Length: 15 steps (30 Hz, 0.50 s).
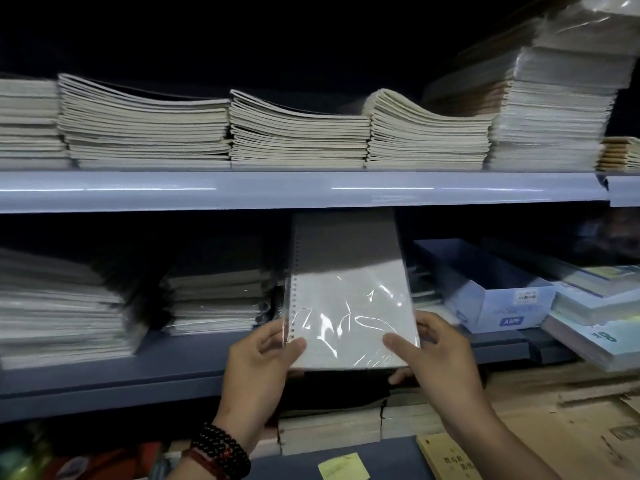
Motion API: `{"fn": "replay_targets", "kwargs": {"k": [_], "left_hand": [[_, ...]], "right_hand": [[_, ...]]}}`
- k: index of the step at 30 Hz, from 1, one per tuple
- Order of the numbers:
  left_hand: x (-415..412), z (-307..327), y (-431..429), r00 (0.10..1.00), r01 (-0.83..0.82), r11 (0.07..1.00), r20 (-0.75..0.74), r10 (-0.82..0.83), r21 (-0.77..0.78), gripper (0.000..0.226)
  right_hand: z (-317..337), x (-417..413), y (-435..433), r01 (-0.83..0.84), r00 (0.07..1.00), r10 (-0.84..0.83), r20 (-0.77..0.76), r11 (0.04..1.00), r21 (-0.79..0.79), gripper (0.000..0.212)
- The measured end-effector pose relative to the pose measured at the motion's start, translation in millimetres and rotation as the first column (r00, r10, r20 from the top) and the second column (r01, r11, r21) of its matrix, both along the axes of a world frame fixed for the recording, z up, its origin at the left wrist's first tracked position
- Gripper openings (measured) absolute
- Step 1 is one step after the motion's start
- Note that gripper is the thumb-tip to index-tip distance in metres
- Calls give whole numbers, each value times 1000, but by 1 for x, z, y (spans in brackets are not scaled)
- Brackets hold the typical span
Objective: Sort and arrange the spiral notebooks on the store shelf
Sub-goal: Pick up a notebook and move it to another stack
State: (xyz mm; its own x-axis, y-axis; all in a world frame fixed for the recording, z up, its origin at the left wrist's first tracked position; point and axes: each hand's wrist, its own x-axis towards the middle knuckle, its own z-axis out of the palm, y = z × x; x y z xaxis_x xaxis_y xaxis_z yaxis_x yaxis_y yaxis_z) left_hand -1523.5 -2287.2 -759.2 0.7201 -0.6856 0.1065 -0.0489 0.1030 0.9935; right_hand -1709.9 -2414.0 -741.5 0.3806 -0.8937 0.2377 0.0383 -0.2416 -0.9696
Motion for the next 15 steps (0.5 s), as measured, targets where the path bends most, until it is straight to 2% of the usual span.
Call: {"fn": "replay_targets", "kwargs": {"k": [7,13,15], "left_hand": [[63,25,62,990,-122,992,70,124,-36,33],[132,64,130,916,-381,918,94,391,-109,23],[154,77,151,885,-443,890,108,453,-110,19]], "right_hand": [[12,80,34,-118,992,115,-50,990,-76,25],[25,176,83,-226,974,220,-56,955,-194,16],[32,207,99,-254,967,242,-81,937,-238,25]]}}
